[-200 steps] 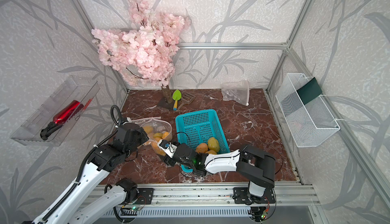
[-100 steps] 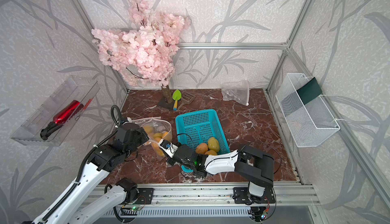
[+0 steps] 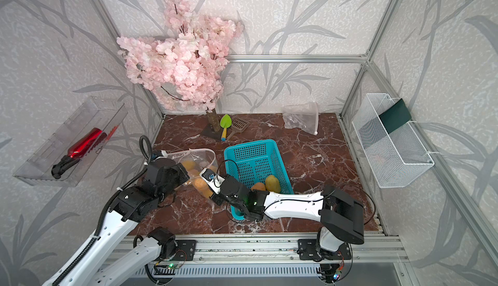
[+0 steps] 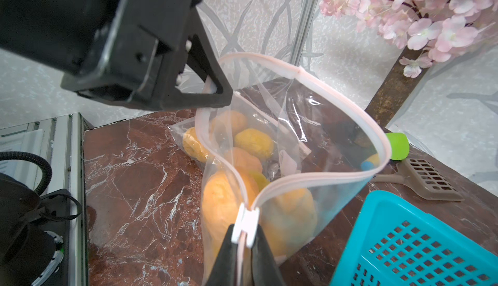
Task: Put the potatoes into a zipper bag and zip it
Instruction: Adjust the zipper food storage bag at the center of the board.
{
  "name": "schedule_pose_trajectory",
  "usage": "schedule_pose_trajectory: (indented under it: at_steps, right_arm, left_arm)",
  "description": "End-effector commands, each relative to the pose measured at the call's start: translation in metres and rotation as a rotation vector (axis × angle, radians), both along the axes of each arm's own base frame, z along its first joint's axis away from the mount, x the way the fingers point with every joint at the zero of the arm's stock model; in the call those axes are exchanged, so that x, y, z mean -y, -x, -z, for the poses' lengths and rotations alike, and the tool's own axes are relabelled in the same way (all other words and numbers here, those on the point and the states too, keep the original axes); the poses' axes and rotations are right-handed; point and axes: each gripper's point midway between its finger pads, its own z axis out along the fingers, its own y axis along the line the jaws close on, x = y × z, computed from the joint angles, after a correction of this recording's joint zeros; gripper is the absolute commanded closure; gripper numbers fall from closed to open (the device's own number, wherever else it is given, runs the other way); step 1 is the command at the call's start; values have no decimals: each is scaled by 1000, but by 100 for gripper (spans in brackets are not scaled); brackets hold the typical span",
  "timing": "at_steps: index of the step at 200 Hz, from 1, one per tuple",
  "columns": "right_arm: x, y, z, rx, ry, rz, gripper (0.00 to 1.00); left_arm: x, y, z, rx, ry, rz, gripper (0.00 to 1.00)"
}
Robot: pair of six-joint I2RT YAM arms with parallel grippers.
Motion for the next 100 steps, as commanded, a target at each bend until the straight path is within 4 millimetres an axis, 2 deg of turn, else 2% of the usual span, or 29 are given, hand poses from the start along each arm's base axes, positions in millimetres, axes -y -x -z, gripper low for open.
schedule_pose_trajectory:
  at_steps: [1,100]
  right_arm:
    - [7,3,-20,-19,7,10,87]
    - [7,8,1,-41,-12,-10,74]
  left_arm:
    - [2,0,-5,36,35,5,100]
    - [2,2,-7,63,57,8,100]
